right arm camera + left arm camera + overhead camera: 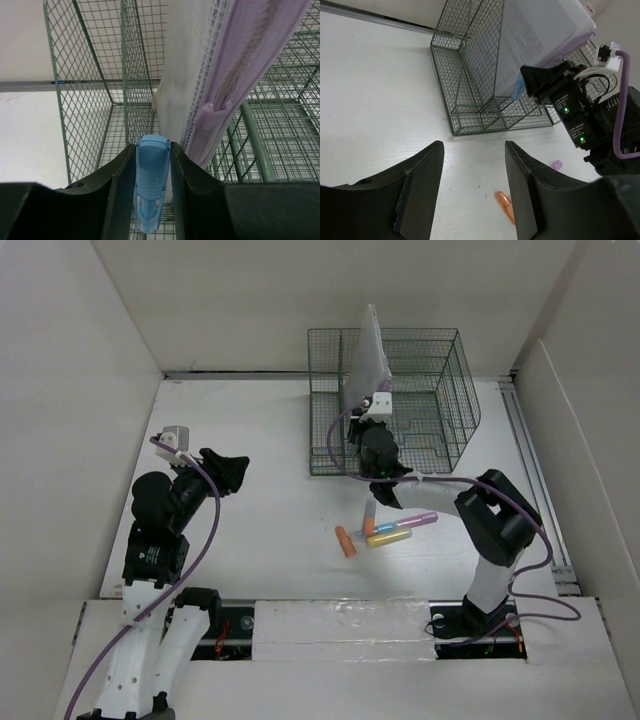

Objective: Organize the desk

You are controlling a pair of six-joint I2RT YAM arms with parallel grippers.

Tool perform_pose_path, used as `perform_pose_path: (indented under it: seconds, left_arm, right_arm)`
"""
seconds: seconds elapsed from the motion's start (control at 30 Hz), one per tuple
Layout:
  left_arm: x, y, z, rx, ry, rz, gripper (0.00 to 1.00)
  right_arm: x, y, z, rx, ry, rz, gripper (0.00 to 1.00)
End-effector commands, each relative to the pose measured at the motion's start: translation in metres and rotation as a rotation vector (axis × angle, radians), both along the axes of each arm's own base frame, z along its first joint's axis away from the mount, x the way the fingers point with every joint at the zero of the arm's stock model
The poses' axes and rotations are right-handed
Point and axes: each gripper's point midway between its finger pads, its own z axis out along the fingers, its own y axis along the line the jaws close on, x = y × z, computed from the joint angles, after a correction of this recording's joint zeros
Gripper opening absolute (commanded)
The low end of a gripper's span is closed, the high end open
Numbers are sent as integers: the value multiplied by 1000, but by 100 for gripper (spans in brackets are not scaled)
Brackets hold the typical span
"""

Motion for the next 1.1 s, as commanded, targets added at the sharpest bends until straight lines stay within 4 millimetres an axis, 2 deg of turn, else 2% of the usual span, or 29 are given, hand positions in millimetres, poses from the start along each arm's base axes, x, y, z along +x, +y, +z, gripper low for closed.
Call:
perform_pose_path:
  seconds: [0.0,0.2,0.27,0.3,0.37,0.57,0.93,1.07]
  left_arm:
    - [1,-2,9,4,-43,-15,48]
    - [2,0,10,4,-45,-6,48]
    - [2,0,9,4,-42,-8,48]
    - [3,0,9,5,-40,-8,48]
    - [3,0,9,4,-40,-9,48]
    - [1,0,11,2,-50,-8,48]
    - [-1,0,13,1,-59,-14,48]
    - [-1,0,13,0,-57,-12,48]
  right_arm:
    - [8,-10,13,27,-49,-54,17]
    - [9,-10,-2,10,-29,-58,17]
    - [3,-2,-11,5,-17,-45,17]
    - [3,-3,-12,5,-15,-51,18]
    - [-3,7,-10,3,-16,-33,18]
    - [-5,9,-13,-10,15,-42,19]
    - [-8,2,-23,-14,73,-74,21]
    - [-9,3,-26,-25,99,-66,29]
